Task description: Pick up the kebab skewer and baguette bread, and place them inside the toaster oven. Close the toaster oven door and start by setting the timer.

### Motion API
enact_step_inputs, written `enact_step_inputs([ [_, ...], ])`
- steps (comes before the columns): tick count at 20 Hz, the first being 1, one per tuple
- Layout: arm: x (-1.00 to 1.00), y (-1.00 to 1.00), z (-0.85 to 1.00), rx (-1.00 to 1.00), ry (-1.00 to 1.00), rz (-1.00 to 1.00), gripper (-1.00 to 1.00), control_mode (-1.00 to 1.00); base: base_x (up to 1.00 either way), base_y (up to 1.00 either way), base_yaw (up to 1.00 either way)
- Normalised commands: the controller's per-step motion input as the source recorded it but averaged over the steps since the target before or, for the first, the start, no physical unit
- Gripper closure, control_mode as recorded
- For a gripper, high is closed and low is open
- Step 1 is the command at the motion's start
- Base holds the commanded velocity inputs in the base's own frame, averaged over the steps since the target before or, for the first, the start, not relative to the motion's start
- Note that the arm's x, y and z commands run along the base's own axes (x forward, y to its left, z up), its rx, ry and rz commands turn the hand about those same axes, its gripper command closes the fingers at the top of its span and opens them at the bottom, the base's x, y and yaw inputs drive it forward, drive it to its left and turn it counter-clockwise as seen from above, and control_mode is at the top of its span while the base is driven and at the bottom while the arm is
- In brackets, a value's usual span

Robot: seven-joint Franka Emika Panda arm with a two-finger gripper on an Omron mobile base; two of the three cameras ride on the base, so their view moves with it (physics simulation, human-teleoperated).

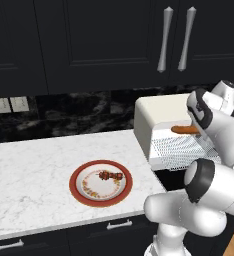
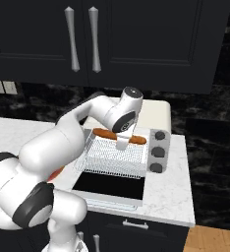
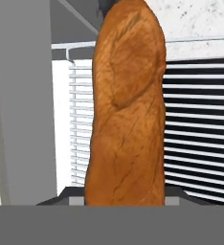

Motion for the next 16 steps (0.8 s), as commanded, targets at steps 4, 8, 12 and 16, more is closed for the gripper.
enact_step_inputs([
  [4, -0.1, 0.0, 0.0, 0.0, 0.0, 0.0, 1.0, -1.0, 0.0, 0.0, 0.0],
  [8, -0.06, 0.0, -0.05, 0.0, 0.0, 0.0, 1.0, -1.0, 0.0, 0.0, 0.0],
  [12, -0.02, 0.0, -0.2, 0.0, 0.0, 0.0, 1.0, -1.0, 0.0, 0.0, 0.0],
  [16, 0.01, 0.0, -0.14, 0.0, 0.0, 0.0, 1.0, -1.0, 0.0, 0.0, 0.0],
])
